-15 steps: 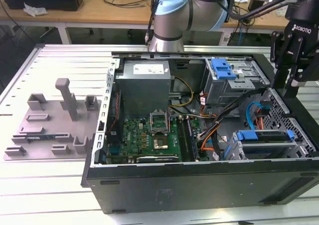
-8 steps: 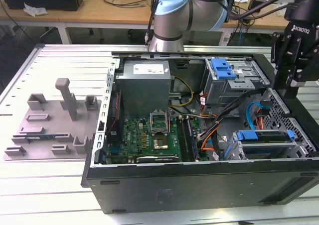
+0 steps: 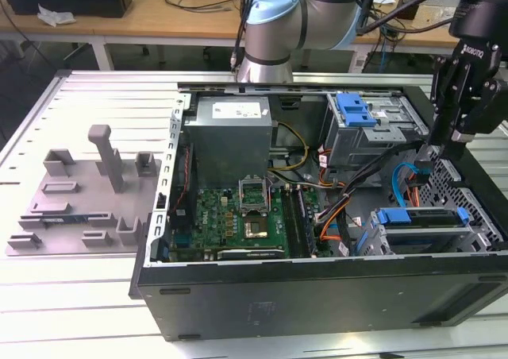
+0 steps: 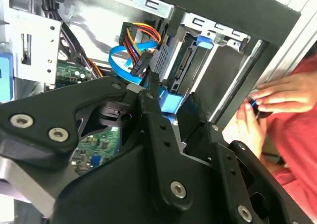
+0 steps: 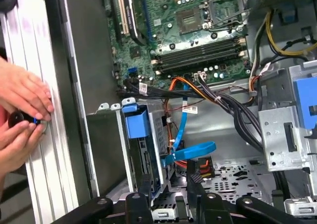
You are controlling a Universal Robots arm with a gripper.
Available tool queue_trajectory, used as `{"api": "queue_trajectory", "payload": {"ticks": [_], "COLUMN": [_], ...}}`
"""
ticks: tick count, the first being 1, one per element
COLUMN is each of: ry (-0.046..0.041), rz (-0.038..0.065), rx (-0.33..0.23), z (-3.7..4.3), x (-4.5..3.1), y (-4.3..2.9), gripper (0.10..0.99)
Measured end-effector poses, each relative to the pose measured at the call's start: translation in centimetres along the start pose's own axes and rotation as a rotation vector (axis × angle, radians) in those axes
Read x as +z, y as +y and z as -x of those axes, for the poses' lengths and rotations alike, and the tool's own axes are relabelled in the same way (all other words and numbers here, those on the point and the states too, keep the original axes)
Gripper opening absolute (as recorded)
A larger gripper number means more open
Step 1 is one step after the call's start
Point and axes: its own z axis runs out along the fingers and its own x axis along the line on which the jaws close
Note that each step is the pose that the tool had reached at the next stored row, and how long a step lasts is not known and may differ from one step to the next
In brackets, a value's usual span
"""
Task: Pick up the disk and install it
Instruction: 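Insert the first disk wire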
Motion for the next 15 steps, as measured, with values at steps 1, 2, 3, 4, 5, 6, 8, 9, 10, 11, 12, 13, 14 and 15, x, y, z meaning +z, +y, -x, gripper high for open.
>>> {"api": "queue_trajectory", "payload": {"ticks": [1, 2, 3, 4, 5, 6, 8, 9, 10, 11, 12, 13, 14, 15], "ry": [-0.0002, 0.0009, 0.0055, 0.0084, 0.0091, 0.0088, 0.0088, 0.0088, 0.0089, 0.009, 0.0091, 0.0092, 0.0092, 0.0092], "rz": [0.0, -0.007, -0.021, -0.032, -0.041, -0.045, -0.051, -0.052, -0.052, -0.052, -0.052, -0.052, -0.052, -0.052], "rx": [0.005, 0.012, 0.016, 0.02, 0.026, 0.032, 0.046, 0.052, 0.061, 0.065, 0.065, 0.065, 0.065, 0.065], "z": [0.04, 0.22, 0.55, 0.72, 0.78, 0.8, 0.84, 0.86, 0.89, 0.93, 0.93, 0.93, 0.93, 0.93], "x": [0.03, 0.03, -0.05, -0.1, -0.08, -0.05, 0.02, 0.05, 0.13, 0.18, 0.18, 0.18, 0.18, 0.18], "y": [0.01, 0.02, 0.09, 0.12, 0.13, 0.14, 0.14, 0.14, 0.14, 0.16, 0.17, 0.17, 0.17, 0.17], "gripper": [0.424, 0.424, 0.424, 0.424, 0.424, 0.424, 0.424, 0.424, 0.424, 0.424, 0.424, 0.424, 0.424, 0.424]}}
